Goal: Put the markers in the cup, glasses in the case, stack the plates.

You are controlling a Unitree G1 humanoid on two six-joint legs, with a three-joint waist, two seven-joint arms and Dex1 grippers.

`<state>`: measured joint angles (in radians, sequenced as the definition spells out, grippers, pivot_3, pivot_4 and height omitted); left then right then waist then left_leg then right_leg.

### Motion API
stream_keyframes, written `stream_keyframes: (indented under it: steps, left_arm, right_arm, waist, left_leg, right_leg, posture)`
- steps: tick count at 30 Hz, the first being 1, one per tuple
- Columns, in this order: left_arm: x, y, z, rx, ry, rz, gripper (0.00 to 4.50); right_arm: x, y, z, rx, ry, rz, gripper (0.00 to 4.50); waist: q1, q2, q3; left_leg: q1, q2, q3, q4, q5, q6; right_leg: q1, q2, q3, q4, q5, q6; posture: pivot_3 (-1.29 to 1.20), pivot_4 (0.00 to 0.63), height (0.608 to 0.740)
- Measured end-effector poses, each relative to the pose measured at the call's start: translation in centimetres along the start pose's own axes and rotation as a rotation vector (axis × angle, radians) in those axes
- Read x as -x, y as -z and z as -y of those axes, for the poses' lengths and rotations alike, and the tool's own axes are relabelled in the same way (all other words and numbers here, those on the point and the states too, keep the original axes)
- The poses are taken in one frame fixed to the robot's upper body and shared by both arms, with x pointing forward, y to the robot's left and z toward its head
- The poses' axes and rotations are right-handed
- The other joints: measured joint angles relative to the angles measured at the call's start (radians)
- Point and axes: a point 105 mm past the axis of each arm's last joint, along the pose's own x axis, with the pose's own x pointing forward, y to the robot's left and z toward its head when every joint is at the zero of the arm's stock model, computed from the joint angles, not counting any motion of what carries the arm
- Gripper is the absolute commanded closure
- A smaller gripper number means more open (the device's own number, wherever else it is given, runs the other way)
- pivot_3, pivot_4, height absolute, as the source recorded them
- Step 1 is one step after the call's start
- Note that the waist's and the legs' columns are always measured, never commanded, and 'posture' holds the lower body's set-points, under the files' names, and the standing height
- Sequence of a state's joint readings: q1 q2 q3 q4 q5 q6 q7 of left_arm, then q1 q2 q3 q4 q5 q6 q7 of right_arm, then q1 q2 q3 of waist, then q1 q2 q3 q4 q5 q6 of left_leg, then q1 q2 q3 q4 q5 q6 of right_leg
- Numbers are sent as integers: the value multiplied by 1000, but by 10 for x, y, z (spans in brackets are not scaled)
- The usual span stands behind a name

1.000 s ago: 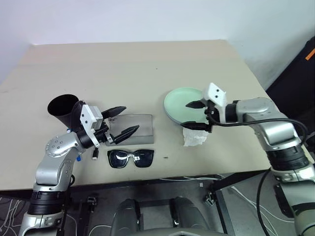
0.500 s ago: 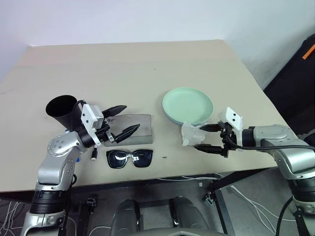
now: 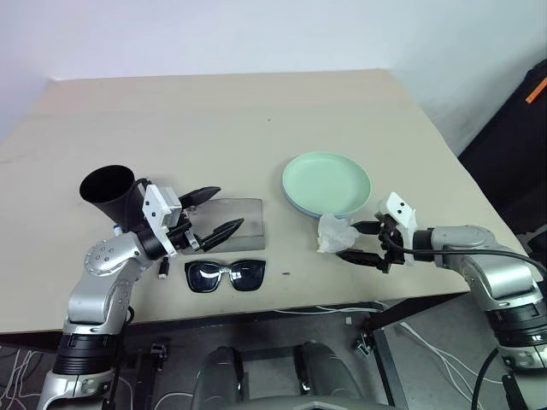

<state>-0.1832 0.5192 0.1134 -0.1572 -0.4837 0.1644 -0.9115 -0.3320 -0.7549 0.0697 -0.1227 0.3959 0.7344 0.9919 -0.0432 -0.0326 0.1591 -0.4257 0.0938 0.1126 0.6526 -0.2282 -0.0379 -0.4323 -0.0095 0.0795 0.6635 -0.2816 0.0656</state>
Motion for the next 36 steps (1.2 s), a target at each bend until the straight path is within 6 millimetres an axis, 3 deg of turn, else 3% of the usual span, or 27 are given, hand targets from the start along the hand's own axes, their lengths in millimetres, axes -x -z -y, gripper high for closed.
stream_keyframes:
  steps: [2,5,9,16,21,29,31,33,36]
  left_arm:
    - [0,1,0,2,-1,-3,0]
    - [0,2,1,1,-2,-5,0]
    - [0,2,1,1,-3,-5,0]
    - [-1,2,1,1,-1,-5,0]
    - [-1,2,1,0,-4,-5,0]
    - [6,2,-3,-1,-42,-11,0]
    - [6,0,-4,-7,-49,-8,0]
    - [7,0,-4,-9,-54,-7,0]
    - [7,-2,-3,-15,-61,-4,0]
  right_arm:
    - [-5,-1,-4,0,-16,3,9]
    - [-12,1,-6,29,-19,-16,584]
    - [-15,4,0,100,39,-36,1863]
    - [-15,0,9,169,83,-40,4475]
    - [-12,-17,-4,145,-17,24,4475]
    - [18,-104,-14,160,-105,321,4475]
    - [21,-127,-7,165,-64,396,4475]
    - [18,-138,5,147,-9,428,4475]
    - [-3,-128,29,104,104,361,4475]
  waist:
    - [0,0,0]
    - [0,0,0]
    - [1,0,0]
    - [0,0,0]
    - [1,0,0]
    - [-1,0,0]
    - [-1,0,0]
    - [-1,0,0]
    - [0,0,0]
  left_leg:
    - [0,0,0,0,0,0]
    - [0,0,0,0,0,0]
    - [0,0,0,0,0,0]
    - [0,0,0,0,0,0]
    - [0,0,0,0,0,0]
    - [0,0,0,0,0,0]
    - [0,0,0,0,0,0]
    - [0,0,0,0,0,0]
    - [0,0,1,0,0,0]
  right_leg:
    - [0,0,0,0,0,0]
    - [0,0,0,0,0,0]
    - [0,0,0,0,0,0]
    - [0,0,0,0,0,0]
    - [0,0,0,0,0,0]
    - [0,0,0,0,0,0]
    - [0,0,0,0,0,0]
    - [0,0,0,0,0,0]
    - [-1,0,0,0,0,0]
  posture:
    - [0,150,726]
    - [0,150,726]
    - [0,150,726]
    - [0,150,726]
    - [0,150,726]
    - [0,150,726]
    - [0,150,726]
    - [0,150,726]
    - [0,150,726]
